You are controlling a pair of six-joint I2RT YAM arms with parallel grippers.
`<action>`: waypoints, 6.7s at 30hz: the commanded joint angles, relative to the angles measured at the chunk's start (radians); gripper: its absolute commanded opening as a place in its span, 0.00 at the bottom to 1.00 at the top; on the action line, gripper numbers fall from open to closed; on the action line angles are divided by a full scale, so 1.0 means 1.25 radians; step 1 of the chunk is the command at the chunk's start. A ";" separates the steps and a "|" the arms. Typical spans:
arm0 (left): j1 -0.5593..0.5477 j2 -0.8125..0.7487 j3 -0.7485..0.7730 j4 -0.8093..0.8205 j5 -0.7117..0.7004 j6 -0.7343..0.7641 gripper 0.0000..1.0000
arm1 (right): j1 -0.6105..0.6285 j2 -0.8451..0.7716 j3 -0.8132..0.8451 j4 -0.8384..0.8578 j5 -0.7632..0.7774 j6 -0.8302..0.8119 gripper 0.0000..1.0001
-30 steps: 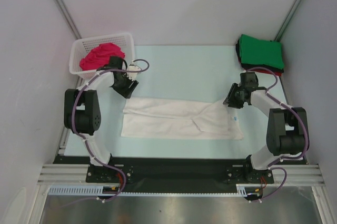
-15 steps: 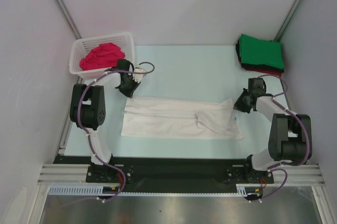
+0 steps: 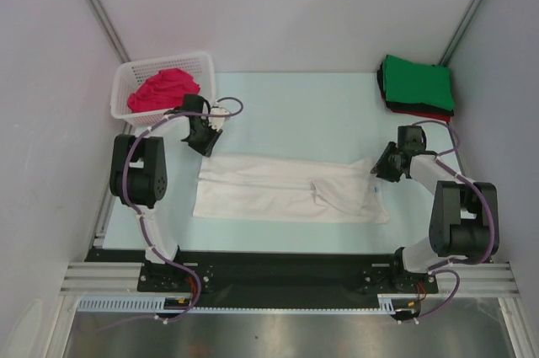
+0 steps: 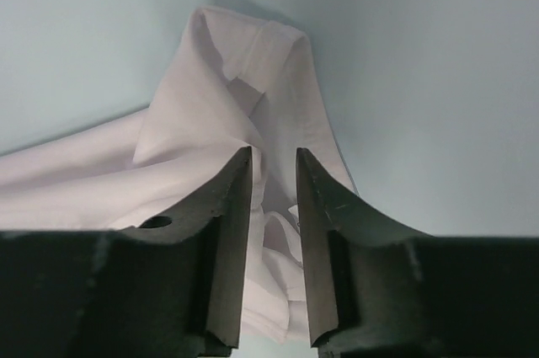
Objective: Fold and stack the t-shirts
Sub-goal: Fold the tshirt
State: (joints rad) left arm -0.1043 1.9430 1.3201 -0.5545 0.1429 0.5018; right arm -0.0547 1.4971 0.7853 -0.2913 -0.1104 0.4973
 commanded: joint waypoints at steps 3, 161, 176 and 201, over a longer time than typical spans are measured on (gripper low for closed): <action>0.012 -0.074 -0.015 -0.007 -0.003 0.022 0.41 | -0.013 -0.046 0.063 0.027 -0.028 -0.028 0.40; -0.697 -0.601 -0.657 0.219 0.053 0.528 0.56 | 0.700 -0.307 -0.181 -0.167 0.108 0.363 0.52; -0.686 -0.574 -0.612 0.198 0.083 0.390 0.00 | 0.651 -0.248 -0.198 -0.080 0.018 0.326 0.00; -0.315 -0.064 0.065 0.143 0.113 0.213 0.00 | 0.222 0.240 0.349 -0.041 -0.191 0.038 0.00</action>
State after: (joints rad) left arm -0.5117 1.8198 1.3300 -0.3553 0.3130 0.8032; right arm 0.2340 1.7523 1.1488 -0.3691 -0.3031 0.5812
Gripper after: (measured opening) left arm 0.007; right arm 0.012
